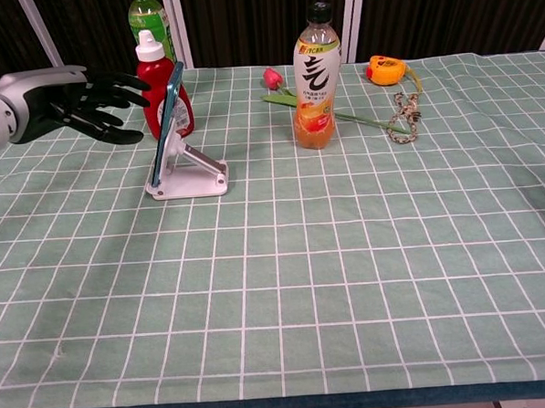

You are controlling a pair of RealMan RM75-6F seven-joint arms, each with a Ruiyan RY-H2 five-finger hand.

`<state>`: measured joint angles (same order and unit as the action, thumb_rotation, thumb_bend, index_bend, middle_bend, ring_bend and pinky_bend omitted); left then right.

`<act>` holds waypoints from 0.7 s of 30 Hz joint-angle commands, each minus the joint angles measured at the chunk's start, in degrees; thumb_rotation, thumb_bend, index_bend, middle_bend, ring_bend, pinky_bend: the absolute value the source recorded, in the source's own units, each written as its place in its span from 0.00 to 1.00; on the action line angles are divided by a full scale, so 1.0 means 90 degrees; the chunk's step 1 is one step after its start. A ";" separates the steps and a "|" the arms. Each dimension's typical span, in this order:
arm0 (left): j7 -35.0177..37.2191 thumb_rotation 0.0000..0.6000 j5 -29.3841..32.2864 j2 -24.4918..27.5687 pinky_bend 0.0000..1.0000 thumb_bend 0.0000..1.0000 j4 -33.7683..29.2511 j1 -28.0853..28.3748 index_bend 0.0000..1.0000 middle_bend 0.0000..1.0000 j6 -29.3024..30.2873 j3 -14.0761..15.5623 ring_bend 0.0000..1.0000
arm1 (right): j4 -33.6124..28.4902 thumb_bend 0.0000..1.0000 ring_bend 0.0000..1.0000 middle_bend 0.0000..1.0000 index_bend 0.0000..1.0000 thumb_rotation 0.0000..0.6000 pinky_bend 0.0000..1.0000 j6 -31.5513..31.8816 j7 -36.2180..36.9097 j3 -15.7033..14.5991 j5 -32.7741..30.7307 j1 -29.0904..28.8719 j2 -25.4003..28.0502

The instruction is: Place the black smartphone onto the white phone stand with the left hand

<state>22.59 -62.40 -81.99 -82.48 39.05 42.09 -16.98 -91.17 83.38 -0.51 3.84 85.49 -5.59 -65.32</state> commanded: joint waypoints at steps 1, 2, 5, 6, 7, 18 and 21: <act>-0.0379 1.00 -0.0492 0.0432 0.09 0.24 -0.0561 -0.0357 0.11 0.11 0.0636 0.0250 0.00 | 0.0000 0.33 0.00 0.02 0.11 1.00 0.19 0.0001 -0.0002 -0.0002 0.0003 0.0001 0.0002; -0.0481 1.00 -0.0612 0.0527 0.09 0.24 -0.0683 -0.0435 0.11 0.11 0.0780 0.0317 0.00 | 0.0000 0.33 0.00 0.02 0.11 1.00 0.19 0.0001 -0.0005 -0.0003 0.0004 0.0001 0.0002; -0.0950 1.00 -0.1091 0.1002 0.07 0.24 -0.1207 -0.0781 0.11 0.11 0.1332 0.0638 0.00 | 0.0004 0.32 0.00 0.02 0.11 1.00 0.19 0.0001 -0.0013 -0.0003 0.0003 0.0001 0.0000; -0.1138 1.00 -0.1202 0.1215 0.07 0.24 -0.1415 -0.0915 0.11 0.11 0.1485 0.0767 0.00 | 0.0006 0.32 0.00 0.02 0.11 1.00 0.19 0.0002 -0.0013 -0.0005 0.0006 0.0002 0.0000; -0.1320 1.00 -0.1251 0.1429 0.06 0.24 -0.1631 -0.1055 0.11 0.11 0.1626 0.0885 0.00 | 0.0008 0.33 0.00 0.02 0.11 1.00 0.19 0.0003 -0.0011 -0.0007 0.0009 0.0003 0.0000; -0.2838 1.00 -0.1609 0.2687 0.00 0.21 -0.2512 -0.2437 0.02 0.00 0.3222 0.1884 0.00 | 0.0031 0.33 0.00 0.02 0.11 1.00 0.19 0.0035 0.0030 -0.0029 0.0061 0.0018 0.0011; -0.3007 1.00 -0.1837 0.2675 0.00 0.19 -0.2304 -0.2923 0.00 0.00 0.3916 0.2087 0.00 | 0.0029 0.33 0.00 0.02 0.11 1.00 0.19 0.0045 0.0039 -0.0034 0.0073 0.0022 0.0014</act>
<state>-2.66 -76.95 -58.62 -104.23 15.84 72.89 -0.33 -90.91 83.78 -0.16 3.54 86.15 -5.39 -65.20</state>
